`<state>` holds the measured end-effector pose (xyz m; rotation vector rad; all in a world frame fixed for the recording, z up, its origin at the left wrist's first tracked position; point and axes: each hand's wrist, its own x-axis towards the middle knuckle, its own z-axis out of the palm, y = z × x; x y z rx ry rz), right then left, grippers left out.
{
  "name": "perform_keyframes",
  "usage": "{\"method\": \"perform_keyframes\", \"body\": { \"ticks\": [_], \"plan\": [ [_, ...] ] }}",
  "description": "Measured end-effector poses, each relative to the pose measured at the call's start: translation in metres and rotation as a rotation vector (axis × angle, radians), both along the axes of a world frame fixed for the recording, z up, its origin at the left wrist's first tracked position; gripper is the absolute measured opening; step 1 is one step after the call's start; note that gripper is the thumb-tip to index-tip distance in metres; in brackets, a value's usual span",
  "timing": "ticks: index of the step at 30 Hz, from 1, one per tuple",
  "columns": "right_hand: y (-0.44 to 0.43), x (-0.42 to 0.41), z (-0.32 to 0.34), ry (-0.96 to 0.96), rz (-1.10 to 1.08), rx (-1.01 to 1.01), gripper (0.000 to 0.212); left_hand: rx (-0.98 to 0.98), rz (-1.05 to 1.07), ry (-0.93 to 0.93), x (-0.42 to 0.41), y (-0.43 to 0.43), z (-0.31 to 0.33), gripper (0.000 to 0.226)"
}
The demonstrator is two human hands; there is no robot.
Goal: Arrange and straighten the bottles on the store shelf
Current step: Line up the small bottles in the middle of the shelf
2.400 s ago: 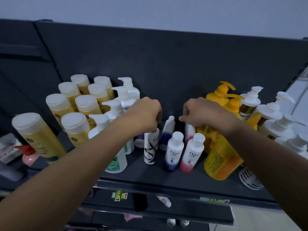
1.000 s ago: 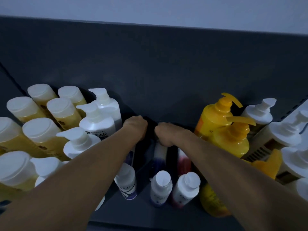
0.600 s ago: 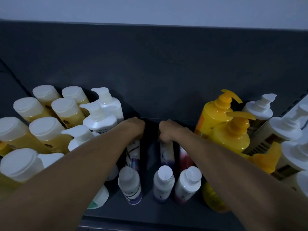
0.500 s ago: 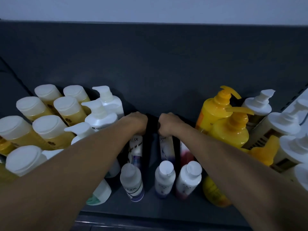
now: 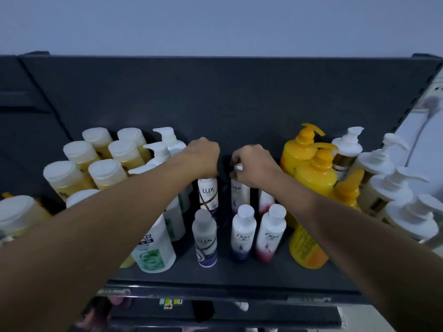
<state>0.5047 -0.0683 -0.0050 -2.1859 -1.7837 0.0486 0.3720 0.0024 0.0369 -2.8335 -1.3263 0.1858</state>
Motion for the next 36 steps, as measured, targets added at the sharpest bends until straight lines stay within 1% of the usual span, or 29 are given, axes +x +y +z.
{"method": "perform_keyframes", "body": {
  "ticks": [4,11,12,15,16,19,21,23,25,26,28,30,33,36],
  "plan": [
    [-0.015,-0.006,0.003,-0.019,0.062,0.052,0.016,0.009,-0.005,-0.045,-0.008,-0.014,0.001,0.036],
    [-0.029,-0.013,0.012,0.007,0.144,-0.007,0.022,0.026,-0.011,-0.079,-0.017,-0.025,-0.003,0.031],
    [-0.029,-0.014,0.012,0.006,0.151,-0.015,0.023,0.035,-0.006,-0.086,-0.018,-0.025,-0.003,0.027],
    [-0.028,-0.016,0.014,0.003,0.184,-0.04,0.024,0.058,-0.004,-0.087,-0.021,-0.026,-0.004,0.006],
    [-0.028,-0.017,0.016,0.002,0.201,-0.058,0.024,0.062,-0.006,-0.076,-0.022,-0.027,-0.004,0.006],
    [-0.024,-0.017,0.024,0.042,0.248,-0.156,0.028,0.054,-0.002,-0.021,-0.024,-0.029,-0.003,0.015],
    [-0.02,-0.011,0.031,0.122,0.261,-0.218,0.024,0.009,0.004,0.015,-0.023,-0.03,-0.003,0.02],
    [-0.015,-0.002,0.039,0.202,0.233,-0.234,0.019,-0.06,0.002,0.042,-0.021,-0.03,-0.003,0.025],
    [-0.006,0.009,0.043,0.226,0.162,-0.215,0.017,-0.091,-0.001,0.047,-0.021,-0.026,-0.004,0.029],
    [0.0,0.015,0.043,0.195,0.113,-0.202,0.015,-0.087,-0.001,0.036,-0.022,-0.024,-0.003,0.03],
    [0.015,0.028,0.035,0.071,0.01,-0.202,0.008,-0.062,0.001,-0.003,-0.022,-0.019,-0.001,0.03],
    [0.027,0.035,0.023,-0.051,-0.078,-0.239,0.004,-0.044,0.004,-0.038,-0.021,-0.015,0.002,0.028],
    [0.037,0.039,-0.001,-0.167,-0.136,-0.342,0.022,-0.067,0.009,-0.086,-0.018,-0.009,0.005,0.027],
    [0.043,0.042,-0.03,-0.22,-0.151,-0.49,0.029,-0.087,0.016,-0.123,-0.014,-0.002,0.007,0.026]
  ]
}}
